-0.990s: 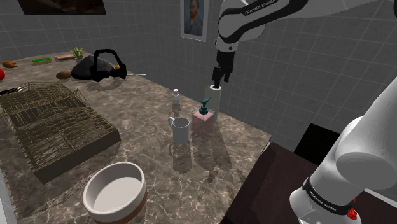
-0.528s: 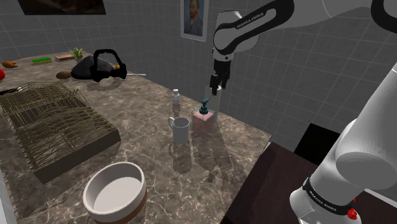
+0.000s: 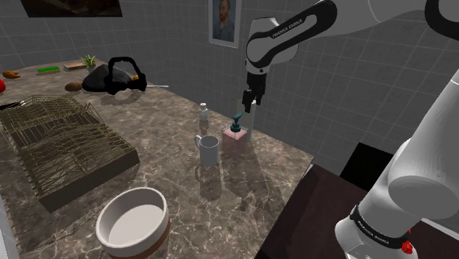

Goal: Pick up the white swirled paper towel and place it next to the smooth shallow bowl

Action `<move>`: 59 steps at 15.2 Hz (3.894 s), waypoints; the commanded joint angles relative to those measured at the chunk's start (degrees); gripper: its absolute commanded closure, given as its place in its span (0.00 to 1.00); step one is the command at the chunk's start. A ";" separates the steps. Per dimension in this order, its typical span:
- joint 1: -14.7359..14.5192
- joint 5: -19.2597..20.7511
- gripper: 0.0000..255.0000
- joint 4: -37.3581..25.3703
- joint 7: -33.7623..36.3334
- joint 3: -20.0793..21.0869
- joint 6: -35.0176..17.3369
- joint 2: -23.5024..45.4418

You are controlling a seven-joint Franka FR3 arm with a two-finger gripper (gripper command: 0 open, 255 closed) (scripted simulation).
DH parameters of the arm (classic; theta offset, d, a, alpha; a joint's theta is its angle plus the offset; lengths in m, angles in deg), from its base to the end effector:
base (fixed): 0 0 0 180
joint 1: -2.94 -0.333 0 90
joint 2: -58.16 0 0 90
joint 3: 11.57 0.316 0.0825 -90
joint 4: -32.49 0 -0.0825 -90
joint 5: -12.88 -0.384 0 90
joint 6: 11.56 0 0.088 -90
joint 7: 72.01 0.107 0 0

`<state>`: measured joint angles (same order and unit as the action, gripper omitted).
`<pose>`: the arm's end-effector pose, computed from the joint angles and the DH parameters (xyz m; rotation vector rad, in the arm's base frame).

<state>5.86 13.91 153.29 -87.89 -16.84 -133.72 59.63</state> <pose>0.5414 -0.0785 0.4044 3.1167 0.2245 -0.0085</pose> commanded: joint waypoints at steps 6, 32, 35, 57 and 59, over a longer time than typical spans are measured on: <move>0.00 0.00 1.00 0.00 0.01 0.00 0.00 0.00; -0.09 0.27 1.00 -11.61 0.02 0.11 15.74 -4.15; -0.10 0.27 1.00 -13.74 -0.01 0.12 18.03 -4.31; -0.08 0.01 1.00 -33.88 -0.45 0.09 35.64 -1.77; -0.06 -0.05 1.00 -36.23 -0.51 0.07 37.37 -1.16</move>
<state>5.81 13.90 118.30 -88.41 -16.78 -97.17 58.02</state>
